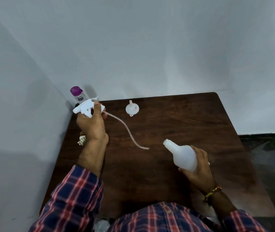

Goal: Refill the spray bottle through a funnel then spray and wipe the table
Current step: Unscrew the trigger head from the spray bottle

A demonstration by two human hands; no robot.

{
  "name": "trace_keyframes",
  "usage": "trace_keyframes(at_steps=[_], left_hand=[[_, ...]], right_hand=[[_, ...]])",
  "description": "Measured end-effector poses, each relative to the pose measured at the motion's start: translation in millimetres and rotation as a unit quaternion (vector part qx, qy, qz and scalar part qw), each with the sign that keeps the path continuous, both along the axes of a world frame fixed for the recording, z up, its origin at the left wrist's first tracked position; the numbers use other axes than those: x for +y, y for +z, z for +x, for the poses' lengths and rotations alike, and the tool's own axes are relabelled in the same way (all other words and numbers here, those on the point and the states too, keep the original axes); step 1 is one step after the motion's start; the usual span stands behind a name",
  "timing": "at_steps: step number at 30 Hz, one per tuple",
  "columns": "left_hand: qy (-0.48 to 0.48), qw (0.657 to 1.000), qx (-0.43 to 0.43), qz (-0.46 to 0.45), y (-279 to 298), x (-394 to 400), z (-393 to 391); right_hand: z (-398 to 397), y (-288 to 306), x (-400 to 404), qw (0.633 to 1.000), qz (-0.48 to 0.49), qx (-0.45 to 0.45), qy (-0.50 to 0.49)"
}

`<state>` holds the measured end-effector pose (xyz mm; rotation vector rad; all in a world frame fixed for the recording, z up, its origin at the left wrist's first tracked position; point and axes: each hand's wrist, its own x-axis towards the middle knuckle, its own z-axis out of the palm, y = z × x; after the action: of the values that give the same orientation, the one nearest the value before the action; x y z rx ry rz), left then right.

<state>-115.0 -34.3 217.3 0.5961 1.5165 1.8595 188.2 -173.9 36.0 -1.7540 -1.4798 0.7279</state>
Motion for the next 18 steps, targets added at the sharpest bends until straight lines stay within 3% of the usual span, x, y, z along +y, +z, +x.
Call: trace_keyframes(at_steps=[6, 8, 15, 18], left_hand=[[0.003, 0.991, 0.087, -0.103, -54.3, -4.7, -9.4], [-0.010, 0.984, 0.081, -0.160, -80.2, -8.6, -11.7], [0.073, 0.949, -0.113, -0.284, -152.5, -34.5, -20.1], [0.098, 0.930, -0.191, -0.299, -147.1, -43.9, -17.4]], right_hand=[[-10.5, 2.3, 15.3, 0.993, -0.046, 0.096, -0.043], [-13.8, 0.3, 23.7, 0.991, -0.067, 0.110, -0.047], [-24.0, -9.4, 43.5, 0.984, -0.117, 0.124, -0.051], [-23.7, -16.4, 45.9, 0.983, -0.121, 0.106, -0.093]])
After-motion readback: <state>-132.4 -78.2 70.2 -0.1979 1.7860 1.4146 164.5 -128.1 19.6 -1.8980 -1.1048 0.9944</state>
